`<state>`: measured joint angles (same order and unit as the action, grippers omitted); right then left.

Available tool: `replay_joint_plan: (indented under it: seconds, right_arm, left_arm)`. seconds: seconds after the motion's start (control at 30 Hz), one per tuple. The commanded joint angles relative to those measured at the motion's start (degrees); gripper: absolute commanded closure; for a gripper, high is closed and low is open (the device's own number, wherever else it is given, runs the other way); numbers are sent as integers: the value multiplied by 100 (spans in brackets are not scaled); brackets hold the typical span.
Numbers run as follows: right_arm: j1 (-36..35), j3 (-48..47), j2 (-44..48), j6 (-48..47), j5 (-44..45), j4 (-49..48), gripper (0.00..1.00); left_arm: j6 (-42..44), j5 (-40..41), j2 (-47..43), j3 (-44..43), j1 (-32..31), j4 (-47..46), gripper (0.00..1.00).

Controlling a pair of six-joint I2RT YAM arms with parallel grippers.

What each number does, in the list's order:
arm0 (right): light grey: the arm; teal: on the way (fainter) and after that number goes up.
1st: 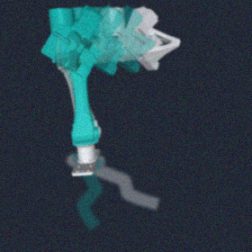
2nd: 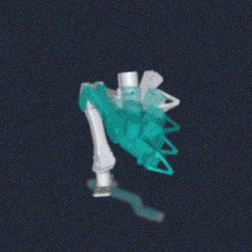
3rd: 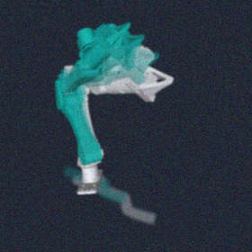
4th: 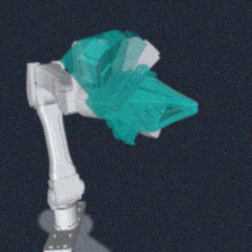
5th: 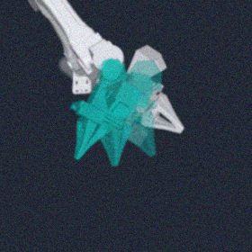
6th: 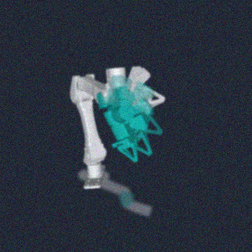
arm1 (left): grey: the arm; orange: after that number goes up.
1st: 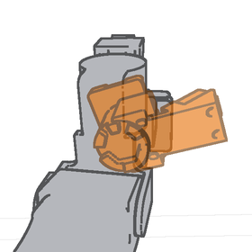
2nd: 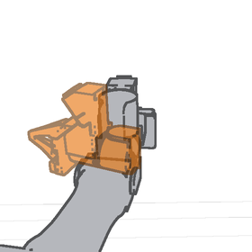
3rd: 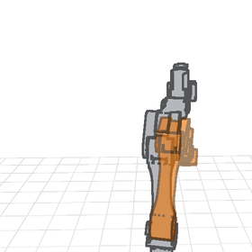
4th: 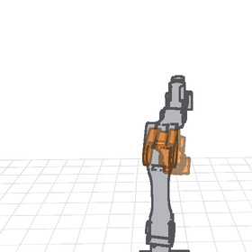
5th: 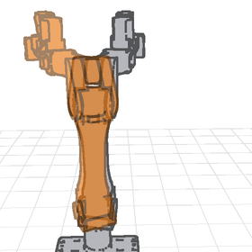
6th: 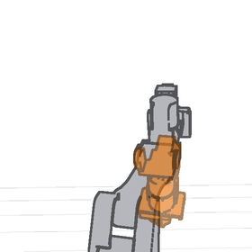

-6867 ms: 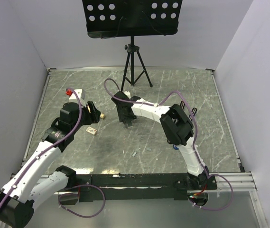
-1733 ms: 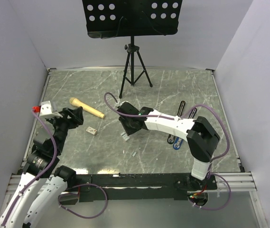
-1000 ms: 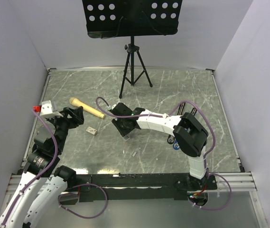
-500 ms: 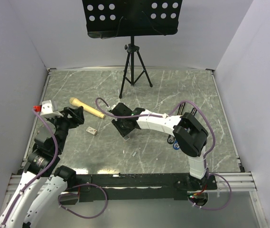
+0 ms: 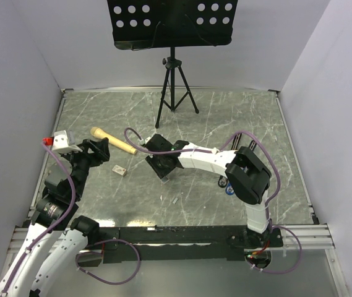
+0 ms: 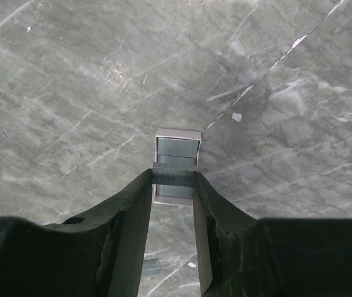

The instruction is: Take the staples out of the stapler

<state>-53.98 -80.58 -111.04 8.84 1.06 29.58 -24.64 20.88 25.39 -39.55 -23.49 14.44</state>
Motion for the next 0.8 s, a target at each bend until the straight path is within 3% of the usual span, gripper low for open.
replay_joint_plan:
  seconds: [0.0, 0.77]
  right_arm:
    - [10, -20, -145, -111, 61, 30, 61]
    - [-52, 42, -93, -137, 122, 4, 56]
  left_arm:
    - [100, 12, 54, 9, -7, -187, 25]
    - [91, 3, 54, 18, -7, -178, 24]
